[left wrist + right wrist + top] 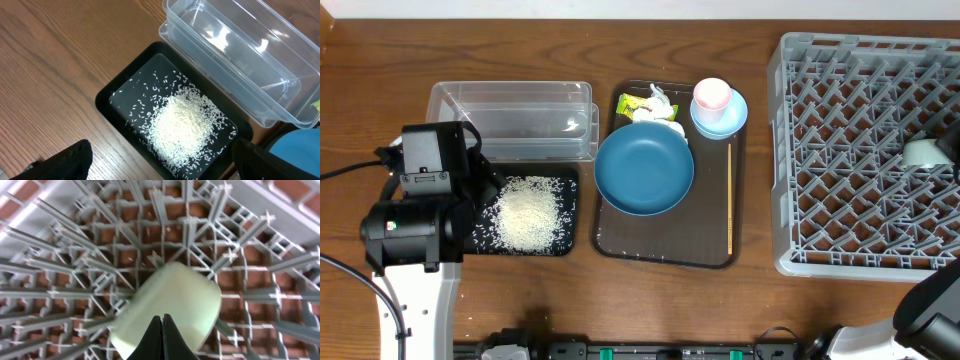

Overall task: Sort waste into correct bins and load items into the dishwasher rack
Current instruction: 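Release the green bowl and withdraw the right gripper upward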

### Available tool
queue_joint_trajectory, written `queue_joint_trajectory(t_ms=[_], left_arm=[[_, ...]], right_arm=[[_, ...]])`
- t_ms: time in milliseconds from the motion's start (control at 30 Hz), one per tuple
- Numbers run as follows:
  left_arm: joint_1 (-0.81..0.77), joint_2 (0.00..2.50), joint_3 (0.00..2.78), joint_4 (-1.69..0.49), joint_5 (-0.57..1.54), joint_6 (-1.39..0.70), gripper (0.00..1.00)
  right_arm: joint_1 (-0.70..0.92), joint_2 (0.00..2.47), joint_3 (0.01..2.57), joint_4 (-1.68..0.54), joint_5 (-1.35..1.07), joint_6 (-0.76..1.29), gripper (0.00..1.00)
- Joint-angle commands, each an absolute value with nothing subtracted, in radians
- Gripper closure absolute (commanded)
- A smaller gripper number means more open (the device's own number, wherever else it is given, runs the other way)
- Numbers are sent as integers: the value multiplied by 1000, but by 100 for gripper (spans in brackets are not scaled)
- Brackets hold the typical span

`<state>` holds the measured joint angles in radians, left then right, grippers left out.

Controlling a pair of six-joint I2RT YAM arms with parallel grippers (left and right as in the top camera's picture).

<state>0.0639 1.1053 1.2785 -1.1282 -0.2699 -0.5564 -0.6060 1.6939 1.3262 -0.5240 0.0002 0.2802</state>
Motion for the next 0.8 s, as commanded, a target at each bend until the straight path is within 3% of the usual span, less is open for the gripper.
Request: queue_joint_trajectory(t_ms=[0, 767], left_arm=[[69, 1110, 1291, -1133, -293, -554, 9], [69, 1110, 1291, -1132, -293, -554, 9]], right_arm=[[-600, 1687, 1326, -494, -88, 273, 99], [-591, 1733, 1328, -478, -71, 254, 99]])
